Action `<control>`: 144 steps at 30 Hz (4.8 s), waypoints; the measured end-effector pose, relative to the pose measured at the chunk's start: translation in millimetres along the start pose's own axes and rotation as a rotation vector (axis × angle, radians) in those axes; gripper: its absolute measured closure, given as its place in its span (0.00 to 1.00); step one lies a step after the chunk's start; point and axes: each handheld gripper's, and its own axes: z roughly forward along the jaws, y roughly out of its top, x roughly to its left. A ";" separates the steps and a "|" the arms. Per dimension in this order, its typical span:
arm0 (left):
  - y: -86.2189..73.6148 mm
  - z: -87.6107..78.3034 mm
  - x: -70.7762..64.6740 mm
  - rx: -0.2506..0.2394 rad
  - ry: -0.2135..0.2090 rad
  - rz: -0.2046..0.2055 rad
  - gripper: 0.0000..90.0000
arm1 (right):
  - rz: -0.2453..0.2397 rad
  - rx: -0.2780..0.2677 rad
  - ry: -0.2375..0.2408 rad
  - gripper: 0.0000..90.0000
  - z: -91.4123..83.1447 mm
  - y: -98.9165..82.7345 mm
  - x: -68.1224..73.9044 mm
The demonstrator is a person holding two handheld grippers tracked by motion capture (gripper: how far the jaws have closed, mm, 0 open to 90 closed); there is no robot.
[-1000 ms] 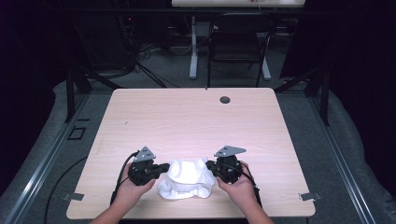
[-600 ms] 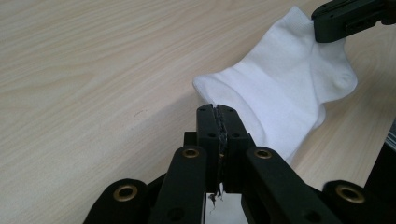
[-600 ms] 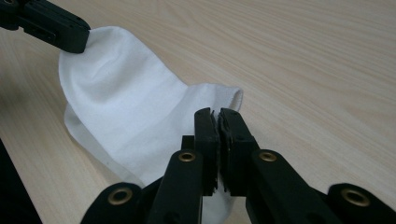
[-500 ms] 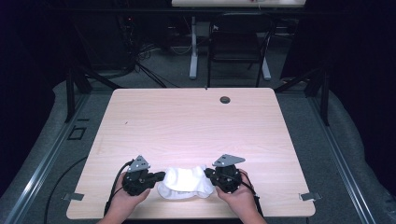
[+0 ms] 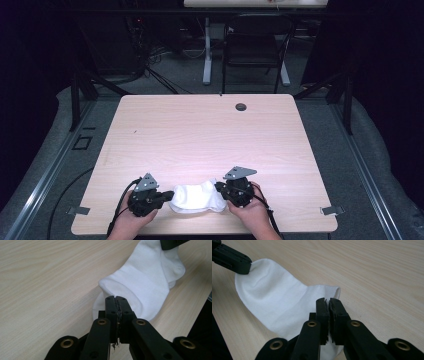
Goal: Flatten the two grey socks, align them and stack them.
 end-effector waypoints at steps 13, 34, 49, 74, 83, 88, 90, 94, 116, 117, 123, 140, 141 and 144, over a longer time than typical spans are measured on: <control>-5.4 6.2 -1.0 0.041 0.001 0.007 0.99 | 0.006 0.017 0.008 0.96 -0.9 -2.6 -1.0; -9.8 15.1 0.6 0.074 0.015 0.021 0.97 | -0.033 0.062 -0.003 0.94 17.5 -7.2 -2.5; -10.8 16.8 1.6 0.074 0.017 0.011 0.96 | -0.060 0.067 -0.006 0.93 23.2 -8.2 0.3; -7.8 25.8 -14.9 0.035 -0.012 0.072 0.68 | -0.098 0.061 0.007 0.67 19.8 -16.5 10.8; -11.3 28.1 -13.2 0.050 -0.016 0.084 0.65 | -0.104 0.074 0.012 0.67 22.3 -21.2 12.7; -15.6 31.4 -13.2 0.065 -0.010 0.108 0.66 | -0.112 0.097 0.006 0.68 21.0 -25.3 11.9; -16.2 31.4 -12.5 0.062 -0.009 0.119 0.67 | -0.111 0.095 0.006 0.70 21.0 -26.7 11.6; -16.5 31.7 -12.1 0.060 -0.004 0.124 0.68 | -0.110 0.100 0.007 0.72 21.0 -27.9 11.1; -1.8 48.5 12.0 0.000 0.020 0.065 0.67 | -0.023 0.061 -0.034 0.72 30.6 -20.7 -3.5; -1.5 49.0 12.3 -0.002 0.020 0.058 0.67 | -0.022 0.056 -0.033 0.72 31.3 -20.5 -4.4; 2.1 54.4 17.9 -0.026 0.015 0.020 0.66 | -0.002 0.040 -0.045 0.72 33.7 -19.3 -8.4; 7.0 44.3 21.3 -0.071 0.020 -0.012 0.57 | 0.017 -0.002 -0.046 0.65 26.5 -16.9 -13.5; 7.0 44.3 21.3 -0.071 0.020 -0.012 0.56 | 0.017 -0.002 -0.046 0.65 26.5 -16.9 -13.5; 7.0 38.4 25.7 -0.095 0.031 -0.015 0.53 | 0.010 -0.018 -0.060 0.63 21.4 -16.8 -16.0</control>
